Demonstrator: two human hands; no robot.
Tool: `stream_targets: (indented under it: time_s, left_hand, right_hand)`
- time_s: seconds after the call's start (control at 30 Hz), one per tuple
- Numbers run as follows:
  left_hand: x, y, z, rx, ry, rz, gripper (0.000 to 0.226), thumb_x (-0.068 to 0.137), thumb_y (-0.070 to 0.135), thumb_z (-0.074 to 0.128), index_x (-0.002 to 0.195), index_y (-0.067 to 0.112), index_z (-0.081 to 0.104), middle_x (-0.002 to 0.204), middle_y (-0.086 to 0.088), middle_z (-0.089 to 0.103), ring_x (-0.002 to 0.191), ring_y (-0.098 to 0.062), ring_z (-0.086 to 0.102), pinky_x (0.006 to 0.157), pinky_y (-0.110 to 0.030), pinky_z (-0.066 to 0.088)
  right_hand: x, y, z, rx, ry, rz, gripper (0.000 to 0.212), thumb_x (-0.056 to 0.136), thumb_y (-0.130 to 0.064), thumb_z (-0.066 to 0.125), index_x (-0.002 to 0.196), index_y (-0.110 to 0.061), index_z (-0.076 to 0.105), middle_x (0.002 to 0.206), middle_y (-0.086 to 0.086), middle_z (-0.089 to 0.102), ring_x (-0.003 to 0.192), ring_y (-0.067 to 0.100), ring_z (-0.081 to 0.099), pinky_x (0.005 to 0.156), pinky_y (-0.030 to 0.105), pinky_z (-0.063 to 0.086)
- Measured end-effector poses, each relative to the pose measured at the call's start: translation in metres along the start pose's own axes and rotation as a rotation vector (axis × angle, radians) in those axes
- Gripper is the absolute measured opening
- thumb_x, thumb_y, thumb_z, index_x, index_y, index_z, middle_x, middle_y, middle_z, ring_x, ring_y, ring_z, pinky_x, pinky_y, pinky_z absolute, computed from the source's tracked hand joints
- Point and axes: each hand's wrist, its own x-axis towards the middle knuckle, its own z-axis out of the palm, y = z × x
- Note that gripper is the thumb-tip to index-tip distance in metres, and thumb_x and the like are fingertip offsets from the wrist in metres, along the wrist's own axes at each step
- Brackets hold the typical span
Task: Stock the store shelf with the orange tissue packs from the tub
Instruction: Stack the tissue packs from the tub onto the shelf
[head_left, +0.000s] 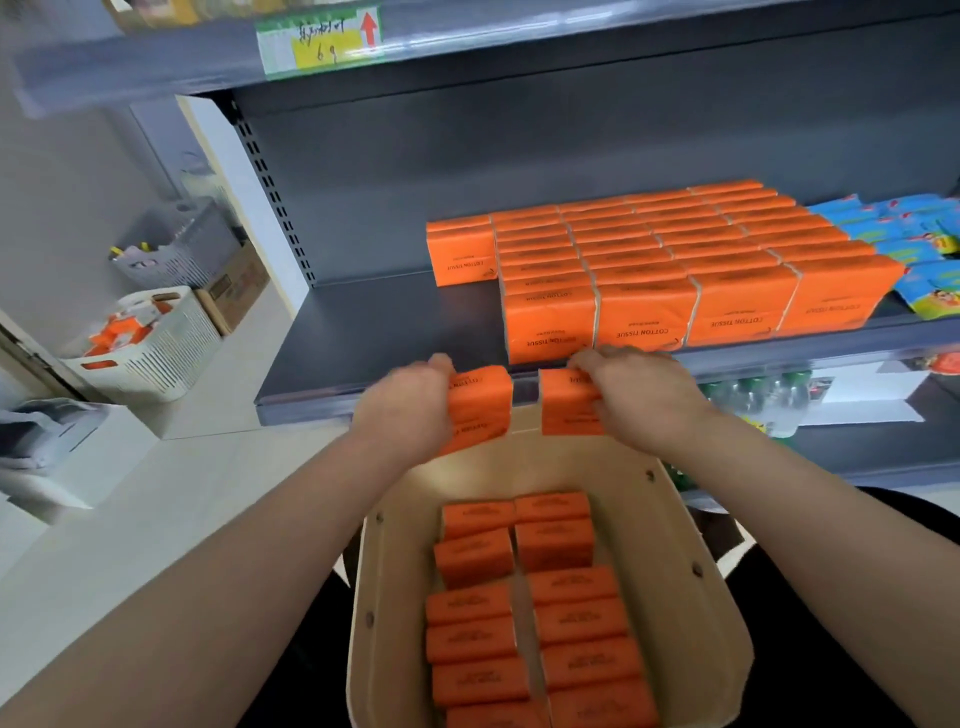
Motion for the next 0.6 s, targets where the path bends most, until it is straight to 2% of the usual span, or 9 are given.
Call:
stream_targets:
  time_s: [0.2, 0.4, 0.6]
  left_hand:
    - [0.065, -0.021, -0.023, -0.073, 0.124, -0.120, 0.037, 0.086, 0.011, 0.052, 0.123, 0.014, 0.047, 0.113, -0.013, 0.060, 0.107, -0.032, 0.054, 0.074, -0.039, 0.044]
    - [0.133, -0.034, 0.007, -0.054, 0.084, -0.156, 0.041, 0.085, 0.006, 0.050, 0.125, 0.014, 0.050, 0.116, -0.016, 0.057, 0.112, -0.033, 0.051, 0.084, -0.043, 0.048]
    - [0.194, -0.036, 0.026, 0.001, 0.110, -0.205, 0.044, 0.090, 0.011, 0.048, 0.132, 0.023, 0.051, 0.129, -0.018, 0.046, 0.122, -0.036, 0.042, 0.094, -0.045, 0.044]
  right_hand:
    - [0.032, 0.012, 0.000, 0.129, -0.005, -0.049, 0.054, 0.088, -0.018, 0.059, 0.138, -0.027, 0.041, 0.128, 0.001, 0.049, 0.120, 0.023, 0.047, 0.093, 0.038, 0.042]
    - [0.052, 0.022, 0.003, 0.167, 0.064, -0.046, 0.050, 0.088, -0.020, 0.061, 0.134, -0.027, 0.044, 0.121, 0.001, 0.050, 0.117, 0.024, 0.048, 0.090, 0.038, 0.043]
    - [0.058, 0.026, 0.013, 0.164, 0.062, -0.016, 0.051, 0.087, -0.022, 0.062, 0.134, -0.029, 0.042, 0.130, -0.003, 0.050, 0.120, 0.021, 0.047, 0.094, 0.037, 0.041]
